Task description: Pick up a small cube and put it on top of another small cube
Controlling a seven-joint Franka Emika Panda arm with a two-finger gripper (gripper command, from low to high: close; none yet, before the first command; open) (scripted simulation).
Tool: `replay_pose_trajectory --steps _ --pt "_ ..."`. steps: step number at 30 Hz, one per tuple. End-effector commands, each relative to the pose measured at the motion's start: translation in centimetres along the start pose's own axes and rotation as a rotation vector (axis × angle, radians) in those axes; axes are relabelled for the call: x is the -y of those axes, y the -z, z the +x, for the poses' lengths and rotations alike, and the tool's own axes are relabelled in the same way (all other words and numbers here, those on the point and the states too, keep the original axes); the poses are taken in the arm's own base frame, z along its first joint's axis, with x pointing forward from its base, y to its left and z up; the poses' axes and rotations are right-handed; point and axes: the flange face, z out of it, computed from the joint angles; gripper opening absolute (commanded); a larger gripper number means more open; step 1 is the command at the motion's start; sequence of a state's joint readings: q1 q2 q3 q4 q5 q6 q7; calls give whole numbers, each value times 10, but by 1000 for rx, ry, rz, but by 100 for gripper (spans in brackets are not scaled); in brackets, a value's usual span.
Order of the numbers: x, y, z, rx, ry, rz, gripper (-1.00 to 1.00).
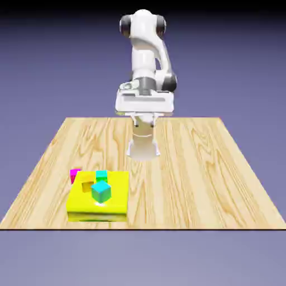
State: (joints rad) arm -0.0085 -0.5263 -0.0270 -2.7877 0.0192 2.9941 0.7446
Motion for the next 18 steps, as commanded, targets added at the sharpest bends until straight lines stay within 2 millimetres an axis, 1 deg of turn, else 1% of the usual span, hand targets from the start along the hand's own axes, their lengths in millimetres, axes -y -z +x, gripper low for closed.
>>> replay_pose_trajectory --steps 1,3,6,10,14,18 --pt "-14 -12 10 29 -53 -46 0" --pt "-44 -35 29 85 -162 -137 0" --pt "-96 -64 52 168 -327 -266 0" --pt "-173 -94 73 274 -554 -425 0" --pt "-255 -112 82 375 -786 -567 0" --pt "-338 -118 81 467 -1021 -691 0"
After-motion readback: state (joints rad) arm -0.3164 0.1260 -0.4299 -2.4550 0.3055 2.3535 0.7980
